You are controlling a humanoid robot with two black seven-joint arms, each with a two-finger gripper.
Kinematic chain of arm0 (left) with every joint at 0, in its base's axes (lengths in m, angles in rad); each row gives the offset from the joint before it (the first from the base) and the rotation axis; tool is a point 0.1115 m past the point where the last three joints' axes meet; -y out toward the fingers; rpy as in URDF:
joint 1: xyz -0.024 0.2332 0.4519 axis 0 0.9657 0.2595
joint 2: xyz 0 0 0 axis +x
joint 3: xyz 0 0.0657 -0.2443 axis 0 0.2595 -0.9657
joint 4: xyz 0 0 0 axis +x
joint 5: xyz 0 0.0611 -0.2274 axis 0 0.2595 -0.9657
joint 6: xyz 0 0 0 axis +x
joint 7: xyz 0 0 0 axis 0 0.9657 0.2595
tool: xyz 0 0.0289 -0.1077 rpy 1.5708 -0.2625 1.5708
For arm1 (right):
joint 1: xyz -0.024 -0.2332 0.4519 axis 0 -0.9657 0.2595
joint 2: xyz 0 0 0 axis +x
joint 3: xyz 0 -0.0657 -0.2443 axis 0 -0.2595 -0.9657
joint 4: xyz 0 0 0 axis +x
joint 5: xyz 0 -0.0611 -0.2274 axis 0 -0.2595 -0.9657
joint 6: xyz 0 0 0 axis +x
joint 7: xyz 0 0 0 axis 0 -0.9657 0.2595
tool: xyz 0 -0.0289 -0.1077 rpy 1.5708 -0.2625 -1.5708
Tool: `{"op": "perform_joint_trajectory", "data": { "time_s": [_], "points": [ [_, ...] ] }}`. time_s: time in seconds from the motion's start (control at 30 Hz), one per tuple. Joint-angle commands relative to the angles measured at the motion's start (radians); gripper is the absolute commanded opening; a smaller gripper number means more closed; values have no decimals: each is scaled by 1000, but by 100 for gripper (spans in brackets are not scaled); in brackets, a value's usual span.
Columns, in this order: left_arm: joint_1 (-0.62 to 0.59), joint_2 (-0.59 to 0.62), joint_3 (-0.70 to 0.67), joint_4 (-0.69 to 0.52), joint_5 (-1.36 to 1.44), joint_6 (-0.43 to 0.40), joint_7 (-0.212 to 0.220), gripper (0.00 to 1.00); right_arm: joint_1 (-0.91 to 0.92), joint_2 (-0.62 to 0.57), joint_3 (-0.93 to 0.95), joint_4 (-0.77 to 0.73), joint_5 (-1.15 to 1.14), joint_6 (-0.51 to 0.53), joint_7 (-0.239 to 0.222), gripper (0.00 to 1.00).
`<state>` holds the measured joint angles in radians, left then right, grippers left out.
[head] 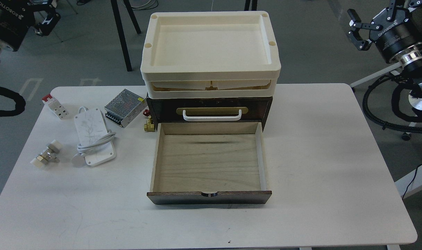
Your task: Put charging cable into cabinet
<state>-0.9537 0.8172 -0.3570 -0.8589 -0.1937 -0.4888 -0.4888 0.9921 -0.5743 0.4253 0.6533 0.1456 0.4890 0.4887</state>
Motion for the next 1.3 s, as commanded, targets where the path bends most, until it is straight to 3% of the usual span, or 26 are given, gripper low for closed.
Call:
{"op": "perform_joint_trajectory", "data": {
  "time_s": [0.0, 0.13, 0.27, 0.43, 0.5, 0.63, 0.73, 0.9, 1.0, 1.1, 1.17, 1.27],
  "points": [
    [30, -1, 0, 1, -4, 0, 0, 100, -27, -2, 49, 5, 3, 0, 0, 100],
    [39, -7, 0, 37, -9, 0, 0, 100, -35, -2, 73, 5, 3, 0, 0, 100],
    [82, -97, -2, 202, -3, 0, 0, 100, -36, -7, 81, 5, 3, 0, 0, 100],
    [101, -106, -69, 170, -10, 0, 0, 100, -36, -7, 87, 6, 3, 0, 0, 100],
    [121, -43, -143, 48, -13, 0, 0, 100, -38, -12, 86, 6, 2, 0, 0, 100],
    [176, 199, -284, -337, -18, 0, 0, 100, -61, -36, 86, 6, 5, 0, 0, 100],
    [177, 341, -295, -523, 26, 0, 0, 100, -92, -47, 89, 11, 6, 0, 0, 100],
    [182, 453, -286, -751, 574, 0, 0, 100, -136, -82, 89, 20, 44, 0, 0, 100],
    [214, 534, -187, -870, 973, 163, 0, 100, -161, -96, 89, 20, 72, 0, 0, 100],
    [223, 583, -30, -876, 1376, 358, 0, 100, -179, -110, 93, 23, 78, 0, 0, 100],
    [230, 583, 60, -809, 1637, 480, 0, 100, -190, -114, 93, 29, 78, 0, 0, 100],
    [233, 527, 174, -585, 1874, 636, 0, 99, -204, -119, 95, 32, 78, 0, 0, 100]
  ]
}}
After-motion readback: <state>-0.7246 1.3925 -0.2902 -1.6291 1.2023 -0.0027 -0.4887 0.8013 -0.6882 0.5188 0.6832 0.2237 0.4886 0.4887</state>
